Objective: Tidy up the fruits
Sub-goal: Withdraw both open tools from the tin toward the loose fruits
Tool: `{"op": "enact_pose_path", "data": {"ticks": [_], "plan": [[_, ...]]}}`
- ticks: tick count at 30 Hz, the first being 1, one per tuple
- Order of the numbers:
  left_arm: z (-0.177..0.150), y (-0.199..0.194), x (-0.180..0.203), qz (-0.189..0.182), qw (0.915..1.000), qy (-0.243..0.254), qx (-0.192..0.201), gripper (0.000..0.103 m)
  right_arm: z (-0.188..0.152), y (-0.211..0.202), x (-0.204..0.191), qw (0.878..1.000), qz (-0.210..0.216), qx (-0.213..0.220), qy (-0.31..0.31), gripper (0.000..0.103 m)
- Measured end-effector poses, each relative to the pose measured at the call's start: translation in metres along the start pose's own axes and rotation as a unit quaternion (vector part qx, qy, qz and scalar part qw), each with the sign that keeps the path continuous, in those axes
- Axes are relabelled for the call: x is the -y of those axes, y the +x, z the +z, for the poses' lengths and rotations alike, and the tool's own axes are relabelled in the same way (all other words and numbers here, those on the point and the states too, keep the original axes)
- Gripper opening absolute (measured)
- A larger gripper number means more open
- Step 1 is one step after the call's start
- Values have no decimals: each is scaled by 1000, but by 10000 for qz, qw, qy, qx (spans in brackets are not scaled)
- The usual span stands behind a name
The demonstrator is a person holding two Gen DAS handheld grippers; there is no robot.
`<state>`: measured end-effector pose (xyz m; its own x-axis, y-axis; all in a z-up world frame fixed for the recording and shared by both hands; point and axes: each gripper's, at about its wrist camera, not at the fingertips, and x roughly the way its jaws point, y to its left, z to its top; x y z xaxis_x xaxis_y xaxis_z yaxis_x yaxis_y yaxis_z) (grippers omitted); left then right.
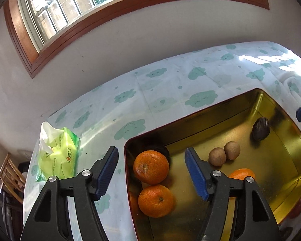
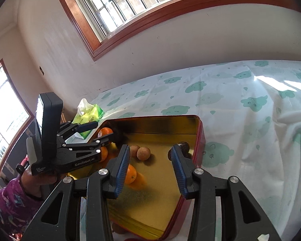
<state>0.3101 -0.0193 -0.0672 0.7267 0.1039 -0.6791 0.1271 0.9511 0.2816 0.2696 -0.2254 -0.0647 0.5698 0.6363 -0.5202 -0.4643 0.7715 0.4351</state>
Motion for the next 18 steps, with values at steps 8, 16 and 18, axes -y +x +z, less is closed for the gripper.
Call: {"op": "enact_pose_path", "data": {"ticks": [8,16,18], "plan": [[-27,-65,-5,-340,9964,-366,690,80,-62,-46,-14,9982,-79,-472,-375,41],[-105,-105,8,-1224,9890,-604,571,80,-86,-26,-20,9970,63,-774,0,41],[-121,-115,12,-1315,9878,-622,565,80,-87,-19,-24,9966,-7,-811,-105,41]]}}
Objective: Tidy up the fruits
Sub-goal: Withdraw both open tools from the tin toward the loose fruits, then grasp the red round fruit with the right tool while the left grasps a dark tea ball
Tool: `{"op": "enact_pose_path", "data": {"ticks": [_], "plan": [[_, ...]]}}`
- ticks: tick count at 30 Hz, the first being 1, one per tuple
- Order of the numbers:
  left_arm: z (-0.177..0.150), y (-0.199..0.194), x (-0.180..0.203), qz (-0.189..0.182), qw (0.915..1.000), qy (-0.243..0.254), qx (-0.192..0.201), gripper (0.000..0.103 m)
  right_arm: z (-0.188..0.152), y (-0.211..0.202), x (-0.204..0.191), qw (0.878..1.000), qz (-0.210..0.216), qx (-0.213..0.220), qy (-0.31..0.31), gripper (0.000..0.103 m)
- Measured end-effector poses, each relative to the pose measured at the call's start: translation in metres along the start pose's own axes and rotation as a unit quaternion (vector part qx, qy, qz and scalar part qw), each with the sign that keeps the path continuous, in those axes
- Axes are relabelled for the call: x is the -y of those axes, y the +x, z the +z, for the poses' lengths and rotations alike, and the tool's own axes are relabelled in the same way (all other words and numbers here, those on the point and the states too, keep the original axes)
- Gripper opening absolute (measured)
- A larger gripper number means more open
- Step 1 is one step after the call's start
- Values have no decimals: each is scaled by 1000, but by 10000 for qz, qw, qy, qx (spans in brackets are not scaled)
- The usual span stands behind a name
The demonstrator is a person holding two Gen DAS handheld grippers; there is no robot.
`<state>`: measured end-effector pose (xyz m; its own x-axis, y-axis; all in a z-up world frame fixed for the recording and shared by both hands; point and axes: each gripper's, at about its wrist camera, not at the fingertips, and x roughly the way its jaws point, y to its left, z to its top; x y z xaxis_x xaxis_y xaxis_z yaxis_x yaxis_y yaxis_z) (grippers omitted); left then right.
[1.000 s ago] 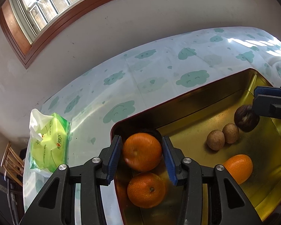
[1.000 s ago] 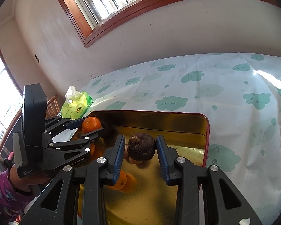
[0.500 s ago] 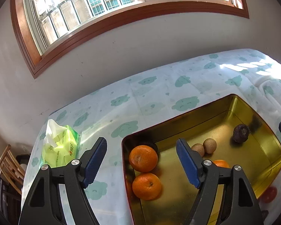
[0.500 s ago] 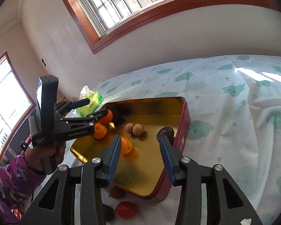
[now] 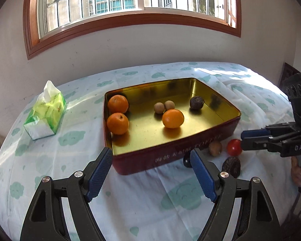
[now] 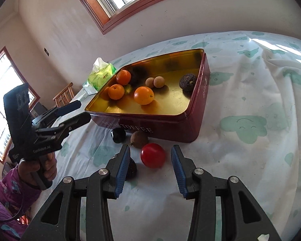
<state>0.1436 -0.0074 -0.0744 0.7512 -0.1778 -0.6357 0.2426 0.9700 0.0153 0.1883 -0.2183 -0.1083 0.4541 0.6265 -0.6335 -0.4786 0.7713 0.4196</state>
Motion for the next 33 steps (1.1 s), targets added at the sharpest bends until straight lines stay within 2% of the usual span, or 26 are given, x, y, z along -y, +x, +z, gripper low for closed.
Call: {"op": "enact_pose_path", "data": {"ticks": [3,5,7,9,11,15,18,27,28,31,33], "plan": [[-17,-9,4,-211,9997,-95,-86,80,2,14,-3,9998,-113,-176,-31,40],[-25,-10,9,-268,9994,-128,-176,80,4,22,-3,9989,-389,-262,-95,33],[-27,-11,15,-339,9991,-166,-196,80,5,22,-1,9984,-465,-318,-99,27],[-25,-11,22,-462,9986,-201,-172,80,0,17,-2,9980,-522,-294,-213,26],[-23,-9,33,-561,9981,-174,-179,80,-6,7,0,9963,-772,-215,-321,26],[-16,2,53,-671,9974,-183,-204,80,-12,-14,27,9946,-1030,8,112,26],[-11,13,66,-662,9972,-220,-254,80,-11,-21,42,9943,-936,166,472,26],[-5,43,81,-518,9956,-403,-676,79,-9,-17,44,9965,-672,76,500,27],[-6,47,83,-515,9950,-396,-753,78,-10,-17,44,9964,-664,83,512,27],[-9,55,85,-617,9928,-341,-966,64,-9,-17,44,9965,-645,72,535,27],[-9,55,85,-616,9932,-337,-927,57,-9,-17,44,9965,-640,72,540,27]]}}
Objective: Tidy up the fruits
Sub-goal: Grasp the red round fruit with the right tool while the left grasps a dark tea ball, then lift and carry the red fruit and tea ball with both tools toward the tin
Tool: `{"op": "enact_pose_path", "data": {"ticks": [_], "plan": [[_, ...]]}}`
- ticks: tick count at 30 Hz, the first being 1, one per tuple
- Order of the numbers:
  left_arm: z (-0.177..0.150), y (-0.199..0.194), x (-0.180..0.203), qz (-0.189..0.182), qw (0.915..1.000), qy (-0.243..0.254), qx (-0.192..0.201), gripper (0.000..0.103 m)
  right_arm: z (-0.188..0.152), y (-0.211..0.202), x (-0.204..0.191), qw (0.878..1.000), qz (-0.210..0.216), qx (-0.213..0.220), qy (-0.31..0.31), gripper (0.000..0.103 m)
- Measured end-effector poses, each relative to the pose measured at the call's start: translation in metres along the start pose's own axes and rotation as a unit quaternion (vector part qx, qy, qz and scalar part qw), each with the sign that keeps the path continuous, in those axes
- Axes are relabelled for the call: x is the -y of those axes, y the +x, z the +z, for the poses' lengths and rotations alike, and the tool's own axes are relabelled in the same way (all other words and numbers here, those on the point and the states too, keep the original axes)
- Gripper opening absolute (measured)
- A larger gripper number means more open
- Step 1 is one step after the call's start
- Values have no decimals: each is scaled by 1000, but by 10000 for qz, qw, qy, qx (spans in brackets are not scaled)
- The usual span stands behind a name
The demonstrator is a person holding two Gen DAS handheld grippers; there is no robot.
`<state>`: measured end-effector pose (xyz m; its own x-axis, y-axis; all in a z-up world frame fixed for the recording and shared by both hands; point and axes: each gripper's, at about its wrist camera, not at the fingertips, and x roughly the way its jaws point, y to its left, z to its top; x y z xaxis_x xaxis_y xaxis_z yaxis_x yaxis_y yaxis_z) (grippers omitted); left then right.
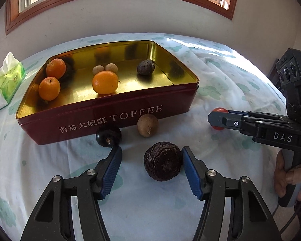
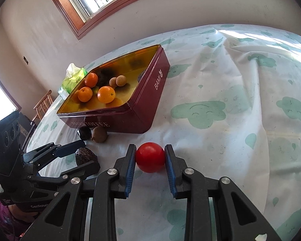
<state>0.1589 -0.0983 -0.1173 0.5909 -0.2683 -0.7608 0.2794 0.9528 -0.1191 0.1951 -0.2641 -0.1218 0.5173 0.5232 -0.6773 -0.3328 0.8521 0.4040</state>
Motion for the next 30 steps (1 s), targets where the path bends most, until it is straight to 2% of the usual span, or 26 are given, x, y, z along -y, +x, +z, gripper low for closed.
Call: {"op": "enact_pose_path", "data": {"ticks": [1,2,11,23,30], "plan": [[0,-1,0,-20,10000,-6,18,42,0,-1,1,10000,1,1,1,27],[-1,-1,0,-19,10000,-8,36,33,0,0,0,10000,-1,-1,1,27],[-14,-29,-20,53,9989,-323,329,34,0,1,-1,10000,-76,-12,-53,27],[-24,-65,-46,552,9955,-441,639,34,-3,2,-14,9990,-413,1,-190,27],[-29,-76,-53,699,9941,-406,717,34,-19,-17,-40,9995,-100,203,-209,27]]}}
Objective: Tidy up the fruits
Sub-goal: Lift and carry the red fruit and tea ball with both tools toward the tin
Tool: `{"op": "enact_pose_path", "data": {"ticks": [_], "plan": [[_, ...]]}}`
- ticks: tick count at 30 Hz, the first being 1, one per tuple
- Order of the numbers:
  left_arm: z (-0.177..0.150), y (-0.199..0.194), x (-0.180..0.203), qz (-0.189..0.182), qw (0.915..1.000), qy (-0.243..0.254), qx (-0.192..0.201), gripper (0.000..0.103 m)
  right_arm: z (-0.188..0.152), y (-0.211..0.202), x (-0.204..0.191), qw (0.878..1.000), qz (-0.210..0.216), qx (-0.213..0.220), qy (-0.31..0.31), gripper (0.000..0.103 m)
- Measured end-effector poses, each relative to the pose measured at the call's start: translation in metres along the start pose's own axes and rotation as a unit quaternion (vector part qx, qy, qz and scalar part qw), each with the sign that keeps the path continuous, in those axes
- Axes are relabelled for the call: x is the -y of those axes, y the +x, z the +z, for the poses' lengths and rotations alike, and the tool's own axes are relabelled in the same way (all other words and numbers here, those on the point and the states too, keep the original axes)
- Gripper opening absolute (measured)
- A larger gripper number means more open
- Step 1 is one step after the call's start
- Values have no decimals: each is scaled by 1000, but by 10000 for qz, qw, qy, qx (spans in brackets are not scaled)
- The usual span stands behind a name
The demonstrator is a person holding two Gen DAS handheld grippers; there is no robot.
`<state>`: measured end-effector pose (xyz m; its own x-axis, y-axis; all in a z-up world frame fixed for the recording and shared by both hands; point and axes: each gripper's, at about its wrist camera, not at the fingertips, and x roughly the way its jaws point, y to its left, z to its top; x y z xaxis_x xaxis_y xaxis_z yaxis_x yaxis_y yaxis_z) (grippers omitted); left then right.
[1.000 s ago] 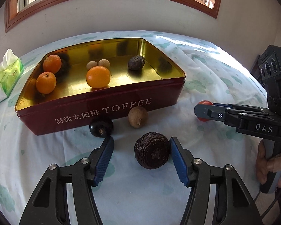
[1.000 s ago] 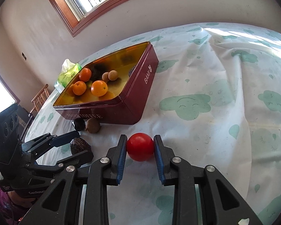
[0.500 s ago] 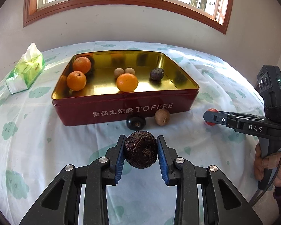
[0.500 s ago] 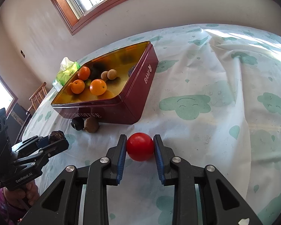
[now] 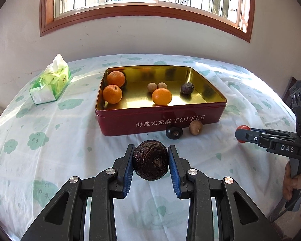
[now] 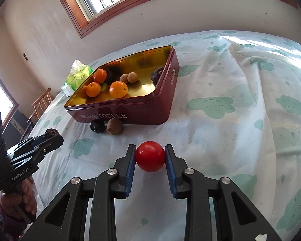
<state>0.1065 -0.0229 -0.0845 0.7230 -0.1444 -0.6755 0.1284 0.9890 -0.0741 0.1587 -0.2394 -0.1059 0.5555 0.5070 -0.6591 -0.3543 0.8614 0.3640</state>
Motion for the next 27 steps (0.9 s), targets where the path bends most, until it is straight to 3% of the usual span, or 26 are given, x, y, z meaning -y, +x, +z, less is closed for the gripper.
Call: {"op": "enact_pose_path", "data": {"ticks": [13,27], "plan": [[0,-10,-4,145,9998,53,88,34,3,-40,-61,9973,424,314,-514,27],[6,-19,-13,315,9992,49,225,34,7,-49,-75,9960,480,432,-623,27]]}}
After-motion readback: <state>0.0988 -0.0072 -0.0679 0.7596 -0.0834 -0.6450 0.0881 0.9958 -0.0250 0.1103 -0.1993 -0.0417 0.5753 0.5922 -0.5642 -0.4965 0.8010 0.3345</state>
